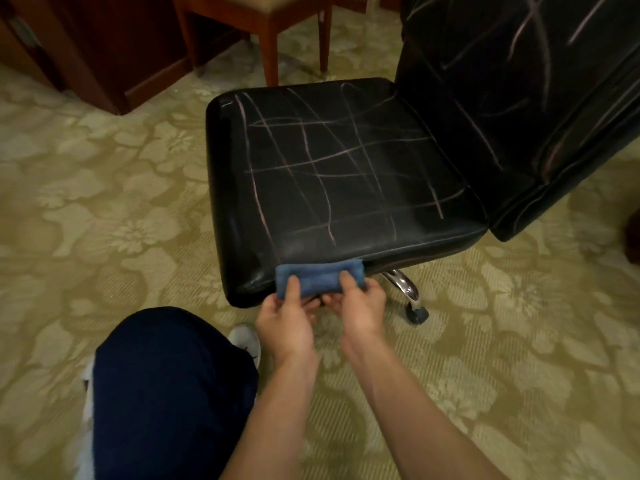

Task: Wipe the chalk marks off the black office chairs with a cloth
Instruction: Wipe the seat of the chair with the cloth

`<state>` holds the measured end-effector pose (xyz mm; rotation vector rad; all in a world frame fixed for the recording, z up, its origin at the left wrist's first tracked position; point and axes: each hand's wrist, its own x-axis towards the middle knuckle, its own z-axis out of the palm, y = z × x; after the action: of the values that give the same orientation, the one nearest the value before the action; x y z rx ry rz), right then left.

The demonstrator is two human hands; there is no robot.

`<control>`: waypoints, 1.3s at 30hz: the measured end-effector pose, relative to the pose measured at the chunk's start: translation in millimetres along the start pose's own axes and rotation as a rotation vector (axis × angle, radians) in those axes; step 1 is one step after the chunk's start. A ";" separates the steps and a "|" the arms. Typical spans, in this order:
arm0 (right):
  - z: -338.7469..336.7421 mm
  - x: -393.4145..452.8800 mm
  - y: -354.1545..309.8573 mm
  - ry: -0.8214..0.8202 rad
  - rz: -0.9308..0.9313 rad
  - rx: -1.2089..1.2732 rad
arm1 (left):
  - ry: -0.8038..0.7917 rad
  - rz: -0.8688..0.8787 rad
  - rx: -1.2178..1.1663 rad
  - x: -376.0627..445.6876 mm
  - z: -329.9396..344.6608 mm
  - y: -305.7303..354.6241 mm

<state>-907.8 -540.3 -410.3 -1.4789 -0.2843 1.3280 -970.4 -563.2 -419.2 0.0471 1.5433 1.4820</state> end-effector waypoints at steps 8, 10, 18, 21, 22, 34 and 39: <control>38.7 -4.0 11.6 -0.090 0.090 -0.018 | 0.121 0.029 -0.008 30.2 -10.6 37.4; 27.6 5.0 -4.0 -0.042 0.062 0.002 | 0.088 0.035 0.023 28.6 9.0 27.8; -22.4 27.0 -28.3 0.194 -0.038 0.041 | -0.125 0.039 0.229 -1.9 42.0 -20.9; 4.4 21.4 -9.4 0.182 -0.051 0.027 | -0.098 0.057 0.160 14.9 27.8 -4.8; 16.6 16.3 0.2 0.156 -0.058 -0.022 | -0.056 0.059 0.112 23.1 20.3 1.8; 49.4 6.1 19.5 0.001 0.050 -0.070 | 0.093 0.082 0.102 53.8 6.6 31.9; -15.8 30.5 -1.4 0.212 -0.011 -0.064 | 0.027 0.061 0.224 4.1 53.1 -16.9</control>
<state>-883.6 -525.4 -429.5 -1.6554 -0.1981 1.1511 -929.7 -525.3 -424.3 0.2071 1.7381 1.3546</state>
